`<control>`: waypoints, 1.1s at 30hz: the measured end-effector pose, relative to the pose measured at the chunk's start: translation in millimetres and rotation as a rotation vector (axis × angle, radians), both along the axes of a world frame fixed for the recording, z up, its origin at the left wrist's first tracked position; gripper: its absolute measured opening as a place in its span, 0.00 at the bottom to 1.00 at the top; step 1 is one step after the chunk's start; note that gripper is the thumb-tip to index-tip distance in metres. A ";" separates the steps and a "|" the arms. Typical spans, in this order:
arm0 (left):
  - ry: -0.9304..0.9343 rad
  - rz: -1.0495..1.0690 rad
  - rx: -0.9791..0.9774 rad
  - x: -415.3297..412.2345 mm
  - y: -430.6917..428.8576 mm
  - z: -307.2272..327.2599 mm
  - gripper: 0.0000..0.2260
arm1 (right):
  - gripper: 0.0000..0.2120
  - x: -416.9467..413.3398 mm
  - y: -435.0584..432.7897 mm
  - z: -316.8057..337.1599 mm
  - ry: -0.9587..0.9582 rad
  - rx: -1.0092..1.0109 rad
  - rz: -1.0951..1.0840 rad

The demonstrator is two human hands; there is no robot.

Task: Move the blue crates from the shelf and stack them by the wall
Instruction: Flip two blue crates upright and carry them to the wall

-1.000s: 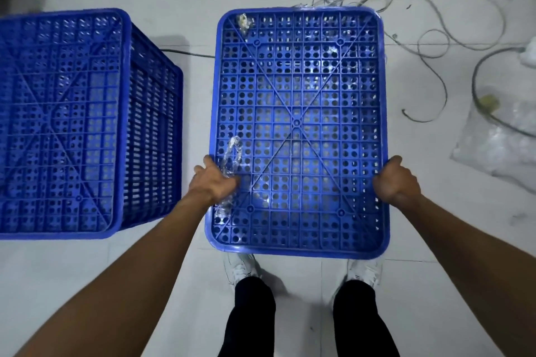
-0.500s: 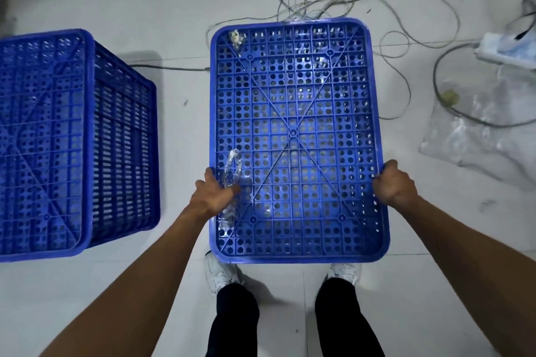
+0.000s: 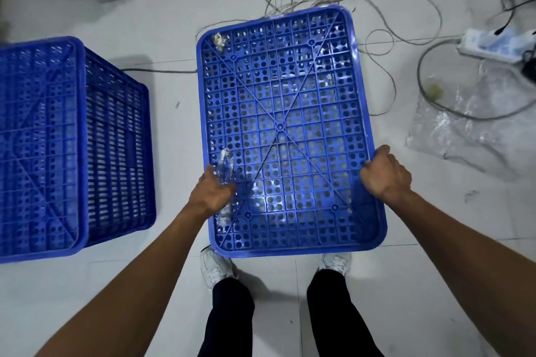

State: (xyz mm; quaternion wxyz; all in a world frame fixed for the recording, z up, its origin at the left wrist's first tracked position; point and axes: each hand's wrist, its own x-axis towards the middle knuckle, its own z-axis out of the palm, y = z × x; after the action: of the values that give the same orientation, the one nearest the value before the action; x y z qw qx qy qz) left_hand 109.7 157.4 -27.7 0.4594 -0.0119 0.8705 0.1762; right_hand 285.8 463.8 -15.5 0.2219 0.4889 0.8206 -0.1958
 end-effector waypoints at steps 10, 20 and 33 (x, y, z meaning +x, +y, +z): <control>0.154 -0.227 0.256 3.4 53.5 91.3 0.17 | 0.10 -24.2 -54.1 75.3 0.261 0.052 0.195; 0.301 -0.082 0.461 -9.3 56.2 124.4 0.18 | 0.17 -77.8 -158.8 102.4 0.434 -0.087 0.302; 0.540 -0.064 0.065 -55.7 -28.4 111.6 0.19 | 0.16 -120.8 -216.9 92.1 0.459 -0.288 0.352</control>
State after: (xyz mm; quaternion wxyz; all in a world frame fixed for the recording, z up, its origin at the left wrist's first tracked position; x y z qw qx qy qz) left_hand 54.0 129.0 84.0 0.2161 0.0780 0.9553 0.1862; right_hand 164.9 246.9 76.6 0.1283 0.2462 0.8850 -0.3739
